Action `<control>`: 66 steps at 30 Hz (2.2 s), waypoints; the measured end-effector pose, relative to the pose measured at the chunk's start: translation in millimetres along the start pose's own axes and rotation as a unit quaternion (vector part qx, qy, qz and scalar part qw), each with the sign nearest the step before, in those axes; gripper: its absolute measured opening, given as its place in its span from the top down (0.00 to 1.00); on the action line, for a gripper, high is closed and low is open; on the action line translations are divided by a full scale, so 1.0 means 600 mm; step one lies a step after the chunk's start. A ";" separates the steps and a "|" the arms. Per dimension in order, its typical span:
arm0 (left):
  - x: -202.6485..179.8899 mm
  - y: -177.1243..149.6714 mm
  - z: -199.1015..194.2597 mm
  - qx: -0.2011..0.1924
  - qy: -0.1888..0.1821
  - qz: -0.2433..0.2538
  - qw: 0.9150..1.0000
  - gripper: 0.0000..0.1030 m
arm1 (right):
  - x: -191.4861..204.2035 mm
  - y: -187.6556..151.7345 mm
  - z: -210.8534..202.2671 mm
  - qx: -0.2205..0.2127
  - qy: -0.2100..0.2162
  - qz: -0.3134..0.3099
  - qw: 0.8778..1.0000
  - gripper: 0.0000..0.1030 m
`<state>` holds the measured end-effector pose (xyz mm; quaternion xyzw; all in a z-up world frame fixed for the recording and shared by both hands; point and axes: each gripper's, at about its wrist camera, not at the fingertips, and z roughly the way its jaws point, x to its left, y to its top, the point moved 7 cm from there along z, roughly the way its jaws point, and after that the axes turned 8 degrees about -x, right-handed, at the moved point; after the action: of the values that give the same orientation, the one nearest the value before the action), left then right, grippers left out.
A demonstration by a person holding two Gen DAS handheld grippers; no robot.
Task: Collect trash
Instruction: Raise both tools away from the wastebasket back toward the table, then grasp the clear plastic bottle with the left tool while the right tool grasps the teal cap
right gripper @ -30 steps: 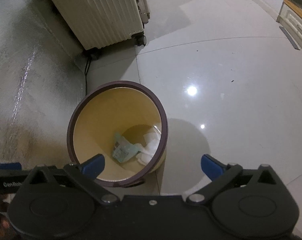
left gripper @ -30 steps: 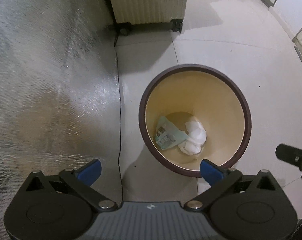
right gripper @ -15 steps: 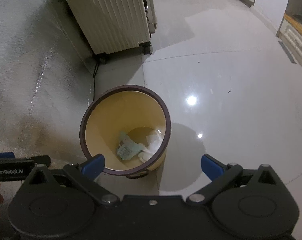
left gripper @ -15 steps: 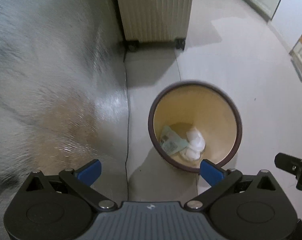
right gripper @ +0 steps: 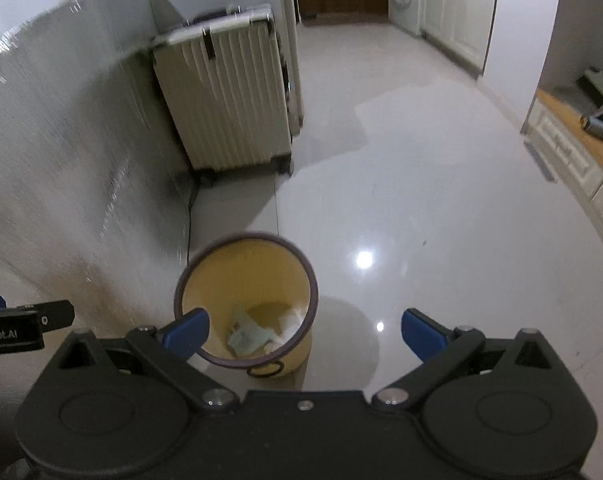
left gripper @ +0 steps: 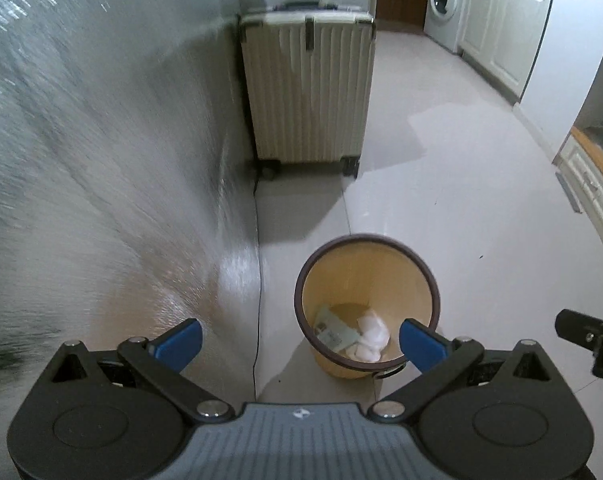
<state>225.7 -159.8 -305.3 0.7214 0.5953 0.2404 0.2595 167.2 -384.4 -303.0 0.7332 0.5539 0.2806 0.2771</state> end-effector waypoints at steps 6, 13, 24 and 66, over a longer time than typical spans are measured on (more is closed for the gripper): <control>-0.006 0.020 -0.089 -0.044 -0.012 0.003 0.999 0.00 | -0.003 0.033 -0.100 -0.053 0.003 -0.008 0.999 0.00; -0.003 0.047 -0.199 -0.105 -0.028 0.008 0.994 0.00 | 0.008 0.068 -0.215 -0.114 0.006 -0.012 0.993 0.00; 0.056 0.068 -0.373 -0.197 -0.031 -0.007 0.980 0.00 | 0.053 0.115 -0.371 -0.214 0.009 -0.049 0.976 0.00; 0.575 0.163 -0.437 -0.285 0.008 0.045 0.958 0.00 | 0.548 0.237 -0.288 -0.240 0.202 -0.150 0.938 0.00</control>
<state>186.3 187.3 -31.0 0.6416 0.4713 0.4168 0.4386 211.5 -83.0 -47.3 0.4814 0.6175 0.5029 0.3661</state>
